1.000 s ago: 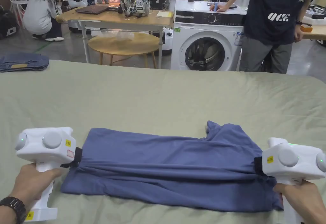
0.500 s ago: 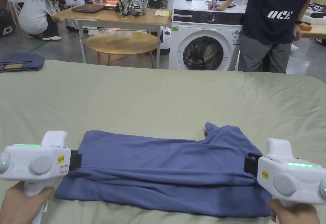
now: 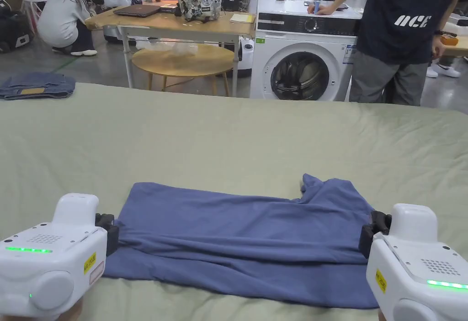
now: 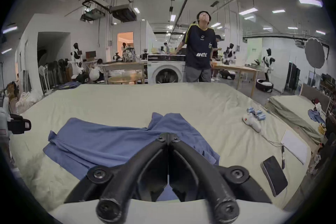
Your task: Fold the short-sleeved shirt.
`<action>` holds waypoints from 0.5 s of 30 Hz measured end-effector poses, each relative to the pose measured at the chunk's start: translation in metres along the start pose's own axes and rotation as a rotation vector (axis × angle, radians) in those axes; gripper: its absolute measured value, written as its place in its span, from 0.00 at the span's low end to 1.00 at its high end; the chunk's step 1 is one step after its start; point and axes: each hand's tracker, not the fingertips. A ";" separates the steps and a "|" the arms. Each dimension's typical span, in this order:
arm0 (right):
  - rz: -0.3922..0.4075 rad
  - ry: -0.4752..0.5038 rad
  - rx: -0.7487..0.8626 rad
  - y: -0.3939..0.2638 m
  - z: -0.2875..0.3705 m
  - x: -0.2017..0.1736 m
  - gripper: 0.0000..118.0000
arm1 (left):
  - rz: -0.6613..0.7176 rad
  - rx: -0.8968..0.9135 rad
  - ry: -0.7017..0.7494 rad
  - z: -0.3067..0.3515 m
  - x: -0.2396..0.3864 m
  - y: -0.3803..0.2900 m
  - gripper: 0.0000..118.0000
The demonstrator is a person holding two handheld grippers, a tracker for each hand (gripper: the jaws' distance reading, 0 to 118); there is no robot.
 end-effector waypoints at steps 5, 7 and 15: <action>0.009 0.015 -0.018 -0.005 0.006 -0.002 0.00 | 0.033 -0.186 -0.016 -0.026 -0.028 0.008 0.00; 0.022 0.014 -0.028 -0.008 0.006 -0.002 0.00 | 0.060 -0.276 -0.058 -0.048 -0.042 0.013 0.00; 0.032 -0.009 -0.090 -0.020 0.000 0.007 0.00 | 0.121 -0.582 -0.079 -0.117 -0.048 0.023 0.38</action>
